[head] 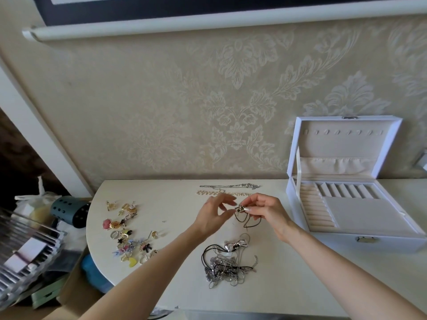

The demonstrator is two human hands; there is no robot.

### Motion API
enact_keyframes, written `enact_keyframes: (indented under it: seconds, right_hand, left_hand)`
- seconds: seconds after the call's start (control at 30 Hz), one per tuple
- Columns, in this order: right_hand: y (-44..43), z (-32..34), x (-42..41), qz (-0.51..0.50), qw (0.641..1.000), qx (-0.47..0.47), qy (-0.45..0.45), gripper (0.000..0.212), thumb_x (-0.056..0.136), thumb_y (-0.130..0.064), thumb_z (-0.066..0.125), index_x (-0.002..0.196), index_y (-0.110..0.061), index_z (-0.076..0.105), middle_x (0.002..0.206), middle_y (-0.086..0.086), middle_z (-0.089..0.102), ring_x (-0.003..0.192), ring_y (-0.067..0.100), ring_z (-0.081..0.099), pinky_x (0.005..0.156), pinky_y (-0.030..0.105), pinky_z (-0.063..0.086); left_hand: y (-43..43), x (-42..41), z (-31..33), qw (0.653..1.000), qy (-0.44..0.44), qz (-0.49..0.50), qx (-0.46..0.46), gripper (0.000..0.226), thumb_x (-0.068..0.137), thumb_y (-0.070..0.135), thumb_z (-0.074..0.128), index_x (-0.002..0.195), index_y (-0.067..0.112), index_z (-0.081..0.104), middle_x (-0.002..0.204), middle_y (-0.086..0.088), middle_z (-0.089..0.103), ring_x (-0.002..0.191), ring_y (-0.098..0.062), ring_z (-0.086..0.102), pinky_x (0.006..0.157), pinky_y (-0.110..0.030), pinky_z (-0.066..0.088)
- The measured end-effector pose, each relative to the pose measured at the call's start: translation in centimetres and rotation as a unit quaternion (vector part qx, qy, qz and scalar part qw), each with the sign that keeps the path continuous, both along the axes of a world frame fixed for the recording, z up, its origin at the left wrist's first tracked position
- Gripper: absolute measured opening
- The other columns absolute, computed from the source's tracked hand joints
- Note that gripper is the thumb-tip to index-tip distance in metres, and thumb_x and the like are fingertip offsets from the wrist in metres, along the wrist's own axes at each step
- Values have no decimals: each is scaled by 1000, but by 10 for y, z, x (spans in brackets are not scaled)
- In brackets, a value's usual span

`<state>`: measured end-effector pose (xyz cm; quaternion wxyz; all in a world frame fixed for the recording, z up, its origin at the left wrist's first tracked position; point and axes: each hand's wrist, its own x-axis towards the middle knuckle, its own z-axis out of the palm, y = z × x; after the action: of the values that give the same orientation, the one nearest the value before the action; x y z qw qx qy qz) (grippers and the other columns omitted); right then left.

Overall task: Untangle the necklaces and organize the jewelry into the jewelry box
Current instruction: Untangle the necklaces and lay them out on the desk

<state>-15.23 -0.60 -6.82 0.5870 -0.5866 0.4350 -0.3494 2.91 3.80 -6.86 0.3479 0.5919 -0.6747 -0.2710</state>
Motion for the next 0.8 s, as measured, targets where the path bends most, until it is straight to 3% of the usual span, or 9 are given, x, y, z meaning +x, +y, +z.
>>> enact_keyframes:
  seconds: [0.1, 0.2, 0.27, 0.33, 0.4, 0.5, 0.67, 0.8]
  right_hand:
    - [1, 2, 4, -10, 1000, -11, -1, 20, 79, 11, 61, 80, -7, 71, 74, 1, 68, 69, 8, 58, 65, 17, 48]
    - [-1, 4, 4, -30, 999, -7, -20, 19, 78, 11, 62, 78, -5, 71, 80, 6, 69, 78, 13, 61, 74, 20, 53]
    - [-2, 4, 3, -31, 999, -6, -23, 17, 77, 10, 61, 78, -4, 71, 91, 7, 72, 87, 13, 63, 83, 25, 51]
    - [-3, 4, 2, -31, 999, -7, -15, 19, 77, 11, 57, 74, -4, 69, 94, 7, 72, 89, 13, 63, 82, 26, 49]
    - [-4, 2, 3, -35, 999, -14, -9, 21, 75, 9, 53, 65, -5, 64, 88, 10, 70, 85, 16, 62, 77, 27, 48]
    - [-2, 0, 4, -31, 999, -21, -8, 10, 62, -10, 48, 56, -7, 55, 77, 13, 69, 75, 20, 65, 70, 31, 46]
    - [-1, 0, 8, -65, 995, -72, 27, 18, 65, -25, 55, 78, -16, 63, 86, -2, 67, 80, 16, 57, 73, 31, 44]
    - [2, 7, 15, -52, 994, -92, 21, 25, 73, -22, 68, 97, -25, 65, 94, -1, 65, 79, 9, 53, 79, 25, 44]
  left_hand:
    - [-8, -5, 4, 1000, -28, -5, 11, 19, 85, 14, 67, 103, 7, 65, 94, -5, 70, 78, -14, 57, 75, -27, 45]
    - [-10, -4, 3, 999, -20, 24, 8, 10, 84, 14, 68, 91, 7, 64, 86, -4, 69, 71, -12, 55, 70, -26, 44]
    - [-10, -1, 1, 999, 12, 41, 9, 6, 84, 13, 68, 85, 11, 62, 79, 3, 67, 70, -9, 57, 71, -24, 46]
    - [-8, 0, 1, 996, 61, 61, 15, 9, 86, 10, 66, 81, 14, 58, 74, 6, 67, 67, -3, 60, 68, -18, 47]
    - [-7, -1, 2, 989, 128, 73, 22, 11, 88, 5, 61, 81, 12, 55, 75, -1, 70, 66, -4, 63, 67, -15, 47]
    - [-7, 0, 5, 976, 202, 78, 21, 11, 87, -4, 57, 84, 6, 53, 78, -12, 71, 68, -9, 66, 68, -16, 49]
    - [-7, 2, 8, 966, 254, 43, 28, 15, 85, -9, 59, 83, 6, 55, 81, -17, 68, 73, -14, 68, 71, -21, 51]
    - [-6, 1, 10, 963, 268, 23, 29, 19, 83, -7, 63, 94, 7, 55, 80, -14, 70, 74, -15, 68, 70, -19, 50]
